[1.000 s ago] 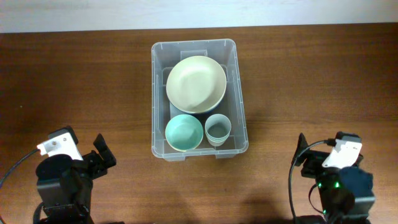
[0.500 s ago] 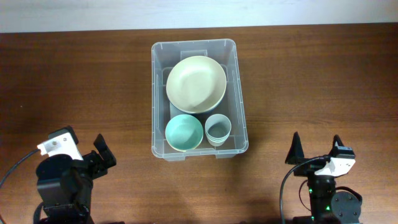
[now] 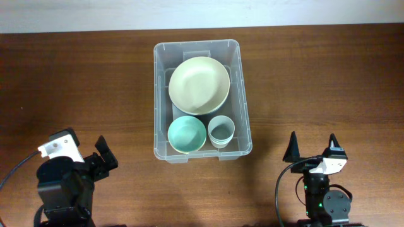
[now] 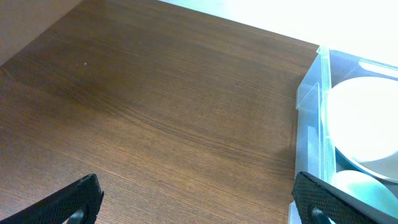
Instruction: Pack container
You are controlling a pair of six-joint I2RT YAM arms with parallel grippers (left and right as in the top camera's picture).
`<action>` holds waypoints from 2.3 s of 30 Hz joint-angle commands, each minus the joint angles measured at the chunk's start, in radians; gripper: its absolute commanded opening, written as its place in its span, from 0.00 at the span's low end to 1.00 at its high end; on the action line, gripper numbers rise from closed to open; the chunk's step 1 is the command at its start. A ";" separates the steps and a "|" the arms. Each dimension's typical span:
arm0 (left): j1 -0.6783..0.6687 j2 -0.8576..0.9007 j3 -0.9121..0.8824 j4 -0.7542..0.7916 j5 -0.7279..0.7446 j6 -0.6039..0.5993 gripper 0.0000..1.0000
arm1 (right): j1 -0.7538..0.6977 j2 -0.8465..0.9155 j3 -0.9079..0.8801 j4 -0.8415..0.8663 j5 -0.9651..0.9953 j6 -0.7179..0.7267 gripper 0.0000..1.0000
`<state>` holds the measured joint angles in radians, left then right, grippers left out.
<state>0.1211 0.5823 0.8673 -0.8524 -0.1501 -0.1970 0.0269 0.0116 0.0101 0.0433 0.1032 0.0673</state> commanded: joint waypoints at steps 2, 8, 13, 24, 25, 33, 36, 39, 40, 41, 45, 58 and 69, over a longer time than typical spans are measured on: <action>0.006 -0.006 -0.006 -0.001 -0.011 0.019 1.00 | 0.005 -0.008 -0.005 -0.074 -0.031 -0.008 0.99; 0.006 -0.006 -0.006 -0.001 -0.011 0.019 1.00 | 0.006 -0.008 -0.005 -0.122 -0.066 -0.008 0.99; 0.006 -0.006 -0.006 -0.001 -0.011 0.019 1.00 | 0.006 -0.008 -0.005 -0.122 -0.066 -0.008 0.99; 0.006 -0.006 -0.006 -0.001 -0.011 0.019 1.00 | 0.006 -0.008 -0.005 -0.122 -0.066 -0.008 0.99; 0.006 -0.006 -0.006 -0.001 -0.011 0.019 1.00 | 0.006 -0.008 -0.005 -0.122 -0.066 -0.008 0.99; 0.006 -0.006 -0.006 -0.001 -0.011 0.019 1.00 | 0.006 -0.008 -0.005 -0.122 -0.066 -0.008 0.99; 0.006 -0.006 -0.006 -0.001 -0.011 0.019 1.00 | 0.006 -0.008 -0.005 -0.122 -0.066 -0.008 0.99; 0.006 -0.006 -0.006 -0.001 -0.011 0.019 1.00 | 0.006 -0.008 -0.005 -0.122 -0.066 -0.008 0.99; 0.006 -0.006 -0.006 -0.002 -0.019 0.021 1.00 | 0.006 -0.008 -0.005 -0.122 -0.066 -0.008 0.99; 0.006 -0.006 -0.006 -0.013 -0.031 0.020 1.00 | 0.006 -0.008 -0.005 -0.122 -0.066 -0.008 0.99; 0.006 -0.011 -0.022 -0.023 -0.011 0.020 1.00 | 0.006 -0.008 -0.005 -0.122 -0.066 -0.008 0.99; -0.006 -0.297 -0.407 0.222 0.085 0.087 1.00 | 0.006 -0.008 -0.005 -0.122 -0.066 -0.008 0.99; -0.095 -0.469 -0.706 0.623 0.168 0.255 1.00 | 0.006 -0.008 -0.005 -0.122 -0.066 -0.008 0.99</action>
<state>0.0322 0.1452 0.2127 -0.2966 -0.0574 -0.0662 0.0269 0.0120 0.0101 -0.0704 0.0425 0.0666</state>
